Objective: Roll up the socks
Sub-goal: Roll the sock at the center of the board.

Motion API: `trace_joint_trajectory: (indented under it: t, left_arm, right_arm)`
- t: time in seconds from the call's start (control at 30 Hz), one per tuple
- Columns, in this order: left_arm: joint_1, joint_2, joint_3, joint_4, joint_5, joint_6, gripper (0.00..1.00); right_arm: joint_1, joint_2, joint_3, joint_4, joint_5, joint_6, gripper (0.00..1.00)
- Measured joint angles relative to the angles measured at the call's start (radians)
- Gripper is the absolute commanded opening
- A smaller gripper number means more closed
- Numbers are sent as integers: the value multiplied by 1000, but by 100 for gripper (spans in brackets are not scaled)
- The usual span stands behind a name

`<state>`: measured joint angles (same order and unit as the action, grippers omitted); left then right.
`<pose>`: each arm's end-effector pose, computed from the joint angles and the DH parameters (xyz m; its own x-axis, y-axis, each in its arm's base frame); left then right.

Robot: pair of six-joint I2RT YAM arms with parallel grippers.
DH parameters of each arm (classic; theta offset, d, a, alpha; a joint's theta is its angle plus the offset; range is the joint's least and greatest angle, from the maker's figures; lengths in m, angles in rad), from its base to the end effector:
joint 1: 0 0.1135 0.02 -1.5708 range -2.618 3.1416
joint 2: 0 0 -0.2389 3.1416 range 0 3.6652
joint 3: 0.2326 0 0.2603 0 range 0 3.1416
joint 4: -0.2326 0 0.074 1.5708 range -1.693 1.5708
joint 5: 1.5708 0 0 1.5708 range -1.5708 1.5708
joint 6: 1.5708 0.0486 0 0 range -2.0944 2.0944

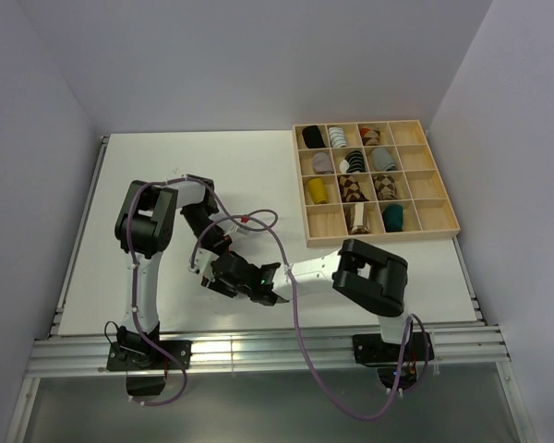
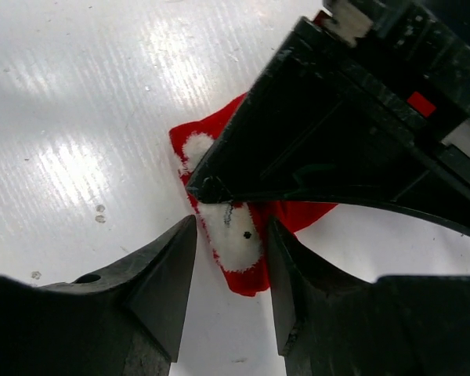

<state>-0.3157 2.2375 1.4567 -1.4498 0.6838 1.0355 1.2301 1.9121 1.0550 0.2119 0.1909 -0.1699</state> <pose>0.2960 -0.1290 0.0774 -0.4927 0.8623 -0.1167 0.5810 0.2262 -0.7818 0.1452 0.3818 0.1132 -0.0501 -0.6383 -0.7682 -0.8961 0.3684 -0.2476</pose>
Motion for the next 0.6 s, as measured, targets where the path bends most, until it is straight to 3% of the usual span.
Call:
trace_joint_trajectory:
  t: [0.23, 0.37, 0.47, 0.5, 0.6]
  left_arm:
    - [0, -2, -13, -3, 0, 11, 0]
    - [0, -11, -20, -2, 0, 22, 0]
    - [2, -31, -27, 8, -17, 33, 9]
    - [2, -36, -28, 11, -24, 36, 18]
    - [2, -53, -27, 23, -28, 37, 28]
  right_arm:
    - [16, 34, 24, -3, 26, -36, 39]
    - [21, 53, 33, 3, 36, -48, 22]
    - [27, 64, 52, -6, 48, -53, 11]
    - [27, 68, 58, -10, 53, -52, 9]
    - [26, 69, 63, -16, 58, -46, 6]
